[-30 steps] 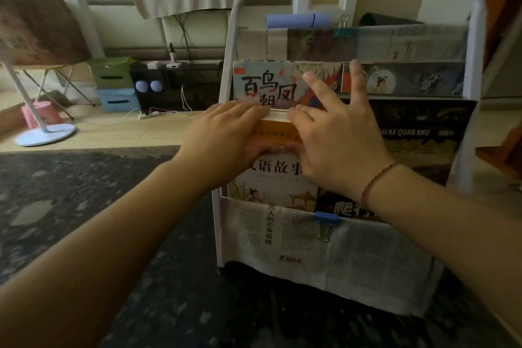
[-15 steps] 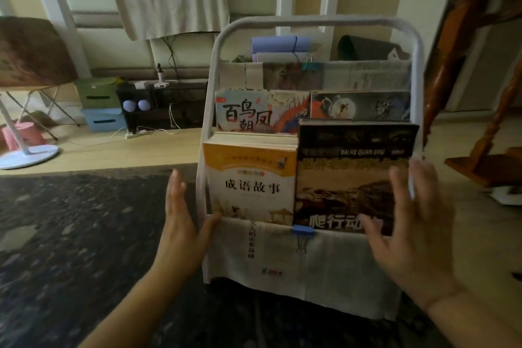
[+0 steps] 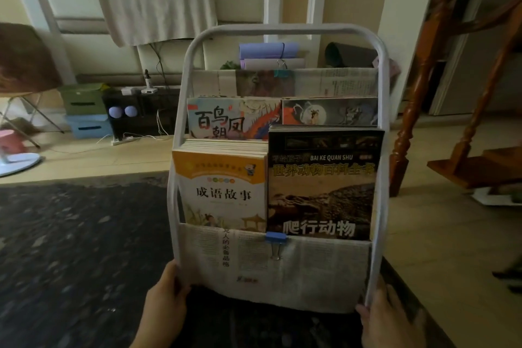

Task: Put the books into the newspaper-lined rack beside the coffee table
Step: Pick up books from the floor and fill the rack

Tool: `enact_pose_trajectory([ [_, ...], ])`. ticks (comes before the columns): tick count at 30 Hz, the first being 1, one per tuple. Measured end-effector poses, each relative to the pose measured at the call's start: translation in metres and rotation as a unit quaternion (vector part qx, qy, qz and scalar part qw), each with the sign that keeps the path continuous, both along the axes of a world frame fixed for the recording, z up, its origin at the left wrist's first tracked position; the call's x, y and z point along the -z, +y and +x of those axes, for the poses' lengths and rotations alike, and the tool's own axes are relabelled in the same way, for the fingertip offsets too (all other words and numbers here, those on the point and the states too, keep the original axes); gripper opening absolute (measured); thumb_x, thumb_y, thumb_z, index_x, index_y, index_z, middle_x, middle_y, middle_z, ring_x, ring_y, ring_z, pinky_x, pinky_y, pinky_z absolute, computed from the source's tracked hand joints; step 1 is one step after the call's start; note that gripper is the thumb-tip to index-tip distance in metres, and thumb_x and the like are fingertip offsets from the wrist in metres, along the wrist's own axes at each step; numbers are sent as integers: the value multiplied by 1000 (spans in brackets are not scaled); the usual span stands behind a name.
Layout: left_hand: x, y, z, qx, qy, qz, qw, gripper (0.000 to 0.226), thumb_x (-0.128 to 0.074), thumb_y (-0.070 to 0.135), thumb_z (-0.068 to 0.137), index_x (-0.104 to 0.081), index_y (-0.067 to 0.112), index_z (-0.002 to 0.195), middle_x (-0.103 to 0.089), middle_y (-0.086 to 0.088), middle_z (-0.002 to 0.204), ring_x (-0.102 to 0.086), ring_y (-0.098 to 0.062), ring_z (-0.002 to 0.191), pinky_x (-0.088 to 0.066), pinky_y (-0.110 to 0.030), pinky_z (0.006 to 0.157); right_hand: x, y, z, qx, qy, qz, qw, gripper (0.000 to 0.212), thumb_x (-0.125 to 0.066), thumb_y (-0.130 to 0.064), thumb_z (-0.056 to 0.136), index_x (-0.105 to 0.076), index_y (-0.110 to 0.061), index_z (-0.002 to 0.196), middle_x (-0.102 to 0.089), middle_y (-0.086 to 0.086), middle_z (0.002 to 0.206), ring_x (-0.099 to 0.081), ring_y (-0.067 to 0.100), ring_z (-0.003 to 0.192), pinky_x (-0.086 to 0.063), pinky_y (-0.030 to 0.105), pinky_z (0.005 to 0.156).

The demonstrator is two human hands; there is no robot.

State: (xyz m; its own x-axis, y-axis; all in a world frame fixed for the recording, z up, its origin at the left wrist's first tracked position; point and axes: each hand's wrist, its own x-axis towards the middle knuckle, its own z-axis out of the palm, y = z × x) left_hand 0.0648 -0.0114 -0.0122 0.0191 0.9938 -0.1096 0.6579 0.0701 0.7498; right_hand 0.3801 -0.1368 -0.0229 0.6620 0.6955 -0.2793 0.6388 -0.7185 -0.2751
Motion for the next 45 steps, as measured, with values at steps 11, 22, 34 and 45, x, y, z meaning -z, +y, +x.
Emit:
enact_pose_trajectory([
  [11,4,4,10,36,132,55,989,51,-64,27,93,-41,31,138,-63,10,124,-57,-10,117,-43,-25,101,4,24,35,-33,-20,92,995,35,-42,-35,99,-34,-28,132,-56,-11,122,-52,13,120,-40,42,103],
  [22,16,28,6,81,225,57,969,44,-75,36,83,-61,43,124,-51,20,141,-38,-9,139,-24,-27,118,37,25,81,-141,27,151,978,45,-65,-41,85,-48,-50,126,-47,-16,141,-42,16,134,-47,36,99],
  [34,15,99,68,45,104,90,989,29,-74,19,85,-60,45,87,-67,18,94,-62,-4,90,-51,-31,92,39,154,118,-50,33,268,962,23,-64,-28,92,-71,-16,110,-72,7,104,-63,22,80,-49,29,65],
  [45,36,147,81,-27,115,101,988,17,-72,35,85,-63,49,88,-69,16,107,-59,-16,110,-49,-50,96,47,210,137,-16,1,313,950,15,-69,-26,87,-76,-14,93,-72,10,91,-58,23,69,-39,25,60],
])
